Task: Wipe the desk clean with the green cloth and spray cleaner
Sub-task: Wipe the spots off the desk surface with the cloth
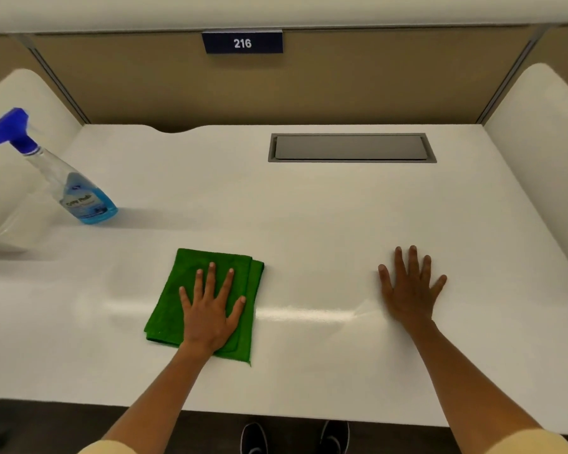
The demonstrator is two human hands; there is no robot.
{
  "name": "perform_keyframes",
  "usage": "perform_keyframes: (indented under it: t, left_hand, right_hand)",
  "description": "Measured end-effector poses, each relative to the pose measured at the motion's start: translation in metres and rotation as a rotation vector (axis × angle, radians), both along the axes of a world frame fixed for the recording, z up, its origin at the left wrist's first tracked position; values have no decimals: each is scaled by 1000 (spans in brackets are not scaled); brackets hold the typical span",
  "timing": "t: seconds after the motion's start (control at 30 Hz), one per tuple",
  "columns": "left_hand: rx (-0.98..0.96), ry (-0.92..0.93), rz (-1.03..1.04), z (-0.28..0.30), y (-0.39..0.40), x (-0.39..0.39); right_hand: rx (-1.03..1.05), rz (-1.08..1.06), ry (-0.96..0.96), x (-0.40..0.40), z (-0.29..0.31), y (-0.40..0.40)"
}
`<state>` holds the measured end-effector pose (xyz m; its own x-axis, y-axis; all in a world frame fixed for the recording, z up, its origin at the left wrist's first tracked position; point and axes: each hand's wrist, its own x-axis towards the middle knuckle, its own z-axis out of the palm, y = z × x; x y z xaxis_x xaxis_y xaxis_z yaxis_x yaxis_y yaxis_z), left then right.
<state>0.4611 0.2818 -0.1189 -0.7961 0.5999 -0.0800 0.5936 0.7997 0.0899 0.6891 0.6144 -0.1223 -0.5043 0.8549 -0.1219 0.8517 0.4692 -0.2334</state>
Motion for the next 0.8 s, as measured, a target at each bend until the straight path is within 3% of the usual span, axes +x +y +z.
perform_keyframes:
  t: [0.23,0.53,0.8]
  left_hand:
    - [0,3,-275,2,62,49]
    - [-9,-23,-636,13,133,100]
    - [-21,-50,-829,15,153,101]
  right_hand:
    - [-48,42,150,-2,13,-3]
    - [34,223,293,-4,24,-27]
    - [-61,324,251,-10,28,-29]
